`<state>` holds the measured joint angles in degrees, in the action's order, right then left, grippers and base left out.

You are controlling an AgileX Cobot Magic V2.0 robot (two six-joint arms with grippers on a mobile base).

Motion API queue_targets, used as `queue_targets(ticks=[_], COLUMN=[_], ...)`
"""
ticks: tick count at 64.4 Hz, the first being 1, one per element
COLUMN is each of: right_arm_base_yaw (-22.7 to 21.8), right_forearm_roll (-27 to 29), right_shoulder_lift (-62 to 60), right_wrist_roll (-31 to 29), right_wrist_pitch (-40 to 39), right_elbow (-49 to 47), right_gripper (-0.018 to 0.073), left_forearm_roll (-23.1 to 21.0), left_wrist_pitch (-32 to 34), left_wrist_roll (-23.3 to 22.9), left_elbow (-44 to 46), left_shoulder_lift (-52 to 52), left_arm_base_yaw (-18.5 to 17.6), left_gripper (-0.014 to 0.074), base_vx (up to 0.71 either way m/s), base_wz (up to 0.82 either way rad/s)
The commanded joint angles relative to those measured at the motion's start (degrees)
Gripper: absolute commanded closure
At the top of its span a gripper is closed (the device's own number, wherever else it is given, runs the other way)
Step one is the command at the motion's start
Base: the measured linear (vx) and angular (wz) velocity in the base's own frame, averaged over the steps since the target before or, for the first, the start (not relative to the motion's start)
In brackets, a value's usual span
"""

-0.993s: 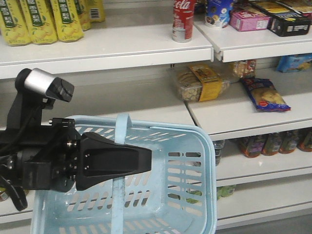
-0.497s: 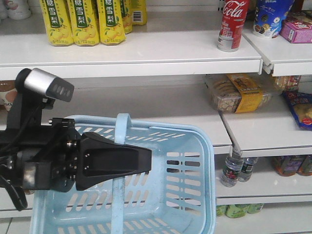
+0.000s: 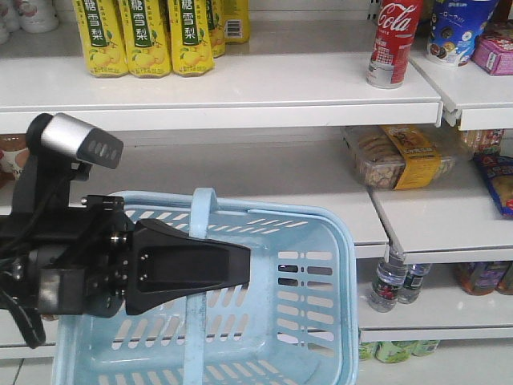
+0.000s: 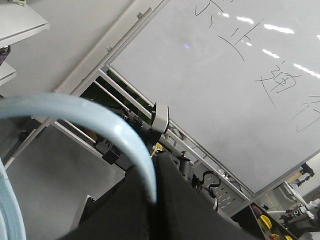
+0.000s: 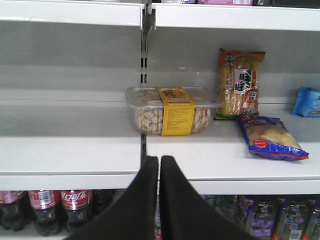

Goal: Place coke in basket with both arms
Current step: 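Approach the shelf and align beside the red Coca-Cola can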

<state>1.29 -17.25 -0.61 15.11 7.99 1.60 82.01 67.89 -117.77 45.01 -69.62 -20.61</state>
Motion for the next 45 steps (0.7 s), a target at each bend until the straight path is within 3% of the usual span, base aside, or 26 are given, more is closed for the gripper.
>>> queue_targets(ticks=[1,45], right_arm_base_yaw=[-0.05,-0.05], right_forearm_roll=[-0.67,-0.67], right_shoulder_lift=[-1.04,-1.04], right_wrist_roll=[-0.4,-0.4], right_wrist_pitch=[-4.11,-4.11], right_elbow=[0.61,0.61], right_gripper=[0.0564,0.0564], left_forearm_roll=[-5.16,-5.17], left_wrist_pitch=[9.46,9.46], left_wrist_roll=[0.28,0.28], left_elbow=[1.97,1.97], left_shoulder_lift=[1.44,1.44], left_arm_base_yaw=[-0.2,-0.2], left_gripper=[0.0603,0.0603], base_vx=[0.02,0.07], base_wz=[0.01,0.06])
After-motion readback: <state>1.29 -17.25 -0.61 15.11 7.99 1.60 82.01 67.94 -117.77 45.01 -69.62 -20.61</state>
